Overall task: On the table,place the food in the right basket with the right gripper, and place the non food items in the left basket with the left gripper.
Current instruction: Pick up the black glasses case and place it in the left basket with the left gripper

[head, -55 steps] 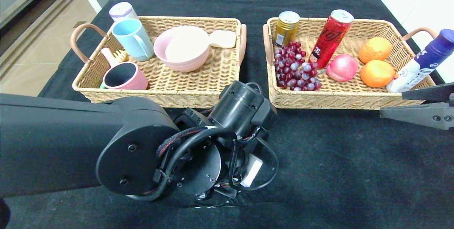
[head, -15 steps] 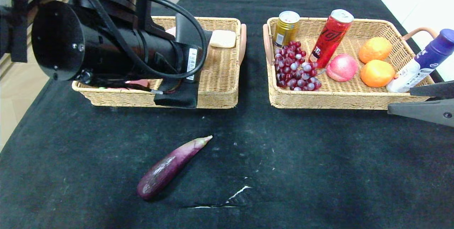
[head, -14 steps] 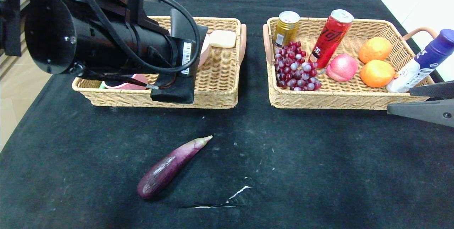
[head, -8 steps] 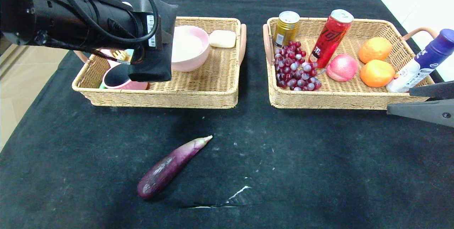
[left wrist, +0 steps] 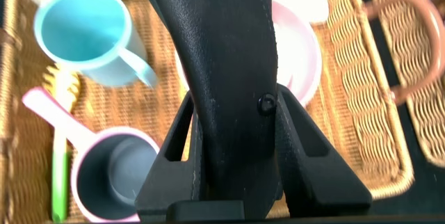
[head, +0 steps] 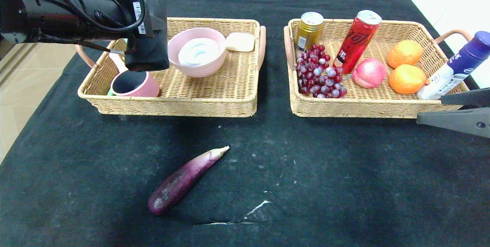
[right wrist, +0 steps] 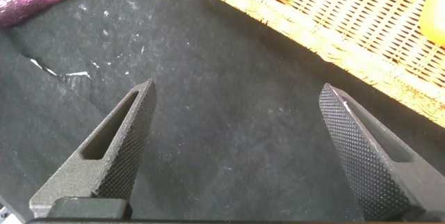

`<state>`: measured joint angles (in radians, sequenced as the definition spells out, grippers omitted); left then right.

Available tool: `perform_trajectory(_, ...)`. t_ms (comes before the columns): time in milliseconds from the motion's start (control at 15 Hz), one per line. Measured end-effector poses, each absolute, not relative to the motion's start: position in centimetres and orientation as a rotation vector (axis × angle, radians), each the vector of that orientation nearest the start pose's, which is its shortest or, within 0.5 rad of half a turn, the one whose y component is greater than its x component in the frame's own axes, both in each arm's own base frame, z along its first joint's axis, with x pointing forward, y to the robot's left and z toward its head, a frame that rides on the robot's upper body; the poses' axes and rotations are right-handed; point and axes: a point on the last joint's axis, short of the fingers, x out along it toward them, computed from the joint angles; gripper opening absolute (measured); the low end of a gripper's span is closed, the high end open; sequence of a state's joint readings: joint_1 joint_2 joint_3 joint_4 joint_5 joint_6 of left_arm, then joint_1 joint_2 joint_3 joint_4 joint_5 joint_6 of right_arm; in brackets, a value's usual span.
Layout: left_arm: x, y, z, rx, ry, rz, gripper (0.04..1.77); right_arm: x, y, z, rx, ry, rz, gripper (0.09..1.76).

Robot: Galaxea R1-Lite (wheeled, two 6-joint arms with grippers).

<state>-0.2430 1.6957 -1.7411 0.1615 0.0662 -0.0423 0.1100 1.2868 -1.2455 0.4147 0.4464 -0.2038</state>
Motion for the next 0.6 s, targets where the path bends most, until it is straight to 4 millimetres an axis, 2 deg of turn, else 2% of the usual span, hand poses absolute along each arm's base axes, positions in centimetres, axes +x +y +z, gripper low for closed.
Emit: perform_trajectory(600, 32.8, -4.6, 35.8, -0.038, 0.113, -0.154, 0.64, 18.2, 3.0, 31.2, -0.117, 0.399, 0.589, 1.71)
